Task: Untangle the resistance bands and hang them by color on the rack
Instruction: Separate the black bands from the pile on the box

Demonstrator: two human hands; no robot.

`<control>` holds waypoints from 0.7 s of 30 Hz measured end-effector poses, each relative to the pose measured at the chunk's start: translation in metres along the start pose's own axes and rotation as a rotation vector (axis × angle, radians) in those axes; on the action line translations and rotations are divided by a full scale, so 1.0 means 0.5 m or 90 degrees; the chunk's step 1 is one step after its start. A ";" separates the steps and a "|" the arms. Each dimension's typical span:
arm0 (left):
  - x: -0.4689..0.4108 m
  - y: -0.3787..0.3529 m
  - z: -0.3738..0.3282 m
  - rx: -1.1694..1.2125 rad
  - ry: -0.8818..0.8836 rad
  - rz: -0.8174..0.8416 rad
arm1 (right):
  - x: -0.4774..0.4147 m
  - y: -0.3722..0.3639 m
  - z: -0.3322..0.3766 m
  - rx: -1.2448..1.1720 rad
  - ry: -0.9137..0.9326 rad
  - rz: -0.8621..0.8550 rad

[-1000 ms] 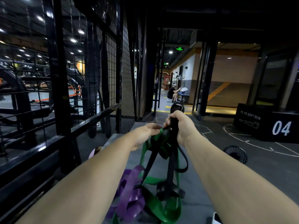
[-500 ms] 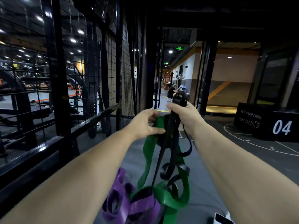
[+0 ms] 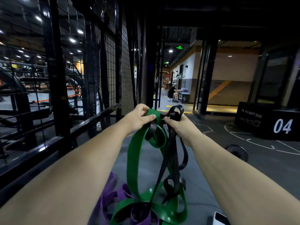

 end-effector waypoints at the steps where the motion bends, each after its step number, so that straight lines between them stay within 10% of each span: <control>1: 0.000 -0.009 0.006 0.012 0.005 0.018 | 0.003 -0.001 -0.003 0.012 -0.003 0.007; 11: 0.007 -0.021 0.042 0.121 0.025 0.060 | 0.015 0.095 -0.052 -0.026 -0.094 -0.216; 21: 0.001 -0.010 0.061 0.153 0.070 0.041 | 0.024 0.054 -0.035 -0.006 -0.126 -0.070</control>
Point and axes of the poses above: each hand's wrist, its own x-axis away from the middle knuckle, its own y-axis out of the back of the hand, z = x × y, the point moved 8 cm from there along -x, towards the middle knuckle, and after that the axes turned 15 degrees about y, right-handed, at the moved point
